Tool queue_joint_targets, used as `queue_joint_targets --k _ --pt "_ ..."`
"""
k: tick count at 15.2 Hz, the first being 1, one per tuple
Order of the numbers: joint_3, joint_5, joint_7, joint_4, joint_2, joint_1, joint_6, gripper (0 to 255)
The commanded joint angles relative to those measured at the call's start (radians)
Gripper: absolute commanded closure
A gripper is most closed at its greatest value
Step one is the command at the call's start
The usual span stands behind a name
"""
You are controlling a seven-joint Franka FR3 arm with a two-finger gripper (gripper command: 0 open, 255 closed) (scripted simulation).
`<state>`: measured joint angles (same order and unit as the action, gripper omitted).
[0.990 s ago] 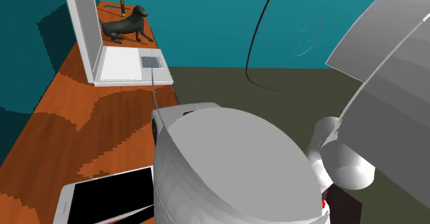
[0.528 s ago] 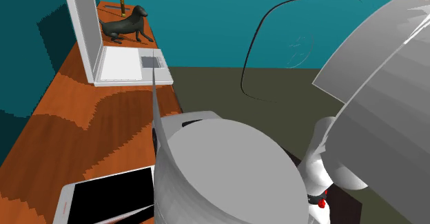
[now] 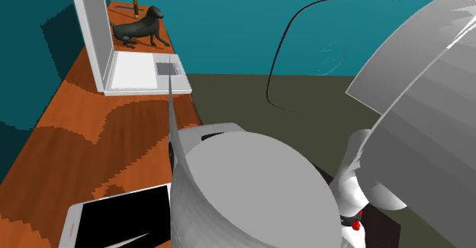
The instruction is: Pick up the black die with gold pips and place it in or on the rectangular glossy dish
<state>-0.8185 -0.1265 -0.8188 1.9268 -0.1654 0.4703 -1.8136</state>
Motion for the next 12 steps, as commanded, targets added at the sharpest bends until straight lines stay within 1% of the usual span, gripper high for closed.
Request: queue_joint_targets --k 1,4,12 --pt "0.003 0.0 0.0 -0.033 -0.001 -0.001 0.033 0" --pt "0.006 0.008 -0.006 -0.132 0.006 -0.005 0.127 0" --pt "0.006 0.008 -0.006 -0.132 0.006 -0.005 0.127 0"
